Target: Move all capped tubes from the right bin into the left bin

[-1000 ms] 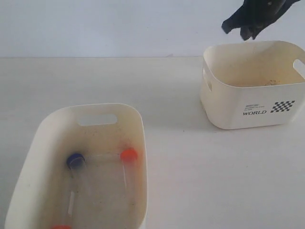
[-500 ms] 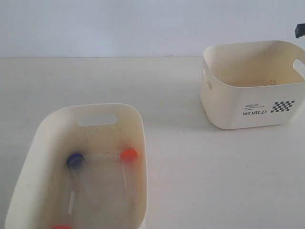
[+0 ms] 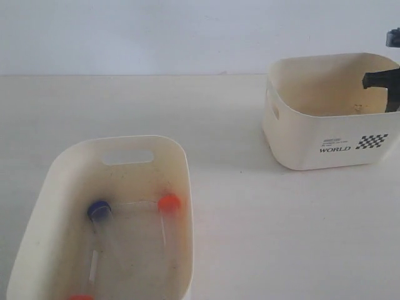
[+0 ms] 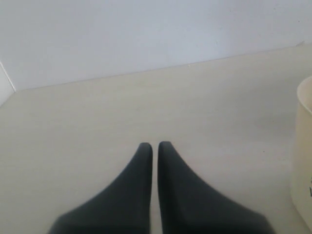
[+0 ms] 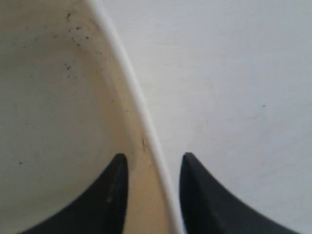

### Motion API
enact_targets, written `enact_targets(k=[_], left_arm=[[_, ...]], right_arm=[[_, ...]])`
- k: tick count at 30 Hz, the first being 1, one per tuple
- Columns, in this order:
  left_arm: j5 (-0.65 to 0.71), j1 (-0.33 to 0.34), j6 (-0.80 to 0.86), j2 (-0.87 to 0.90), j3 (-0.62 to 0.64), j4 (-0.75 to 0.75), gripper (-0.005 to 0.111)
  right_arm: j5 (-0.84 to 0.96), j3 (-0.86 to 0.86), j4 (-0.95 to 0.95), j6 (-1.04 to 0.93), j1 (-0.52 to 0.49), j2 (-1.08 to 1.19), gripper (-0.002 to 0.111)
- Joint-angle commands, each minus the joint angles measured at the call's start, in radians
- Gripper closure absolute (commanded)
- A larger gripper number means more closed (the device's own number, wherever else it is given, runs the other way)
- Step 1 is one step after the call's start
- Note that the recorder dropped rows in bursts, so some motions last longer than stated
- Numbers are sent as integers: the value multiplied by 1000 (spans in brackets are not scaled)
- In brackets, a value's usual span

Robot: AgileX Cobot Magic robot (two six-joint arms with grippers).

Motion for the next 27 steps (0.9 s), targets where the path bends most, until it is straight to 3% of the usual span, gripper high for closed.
enact_targets(k=[1,9,20,27], left_arm=[[-15,1,-12,-2,-4,-1,102],[-15,1,-12,-2,-4,-1,102],[-15,1,-12,-2,-4,-1,102],[-15,1,-12,-2,-4,-1,102]], right_arm=[[-33,2,134,-25,-8,5,108],[-78,2,436,-82,-8,3,108],[-72,2,659,-156,-8,4,108],[-95,11,936,-149,-8,6,108]])
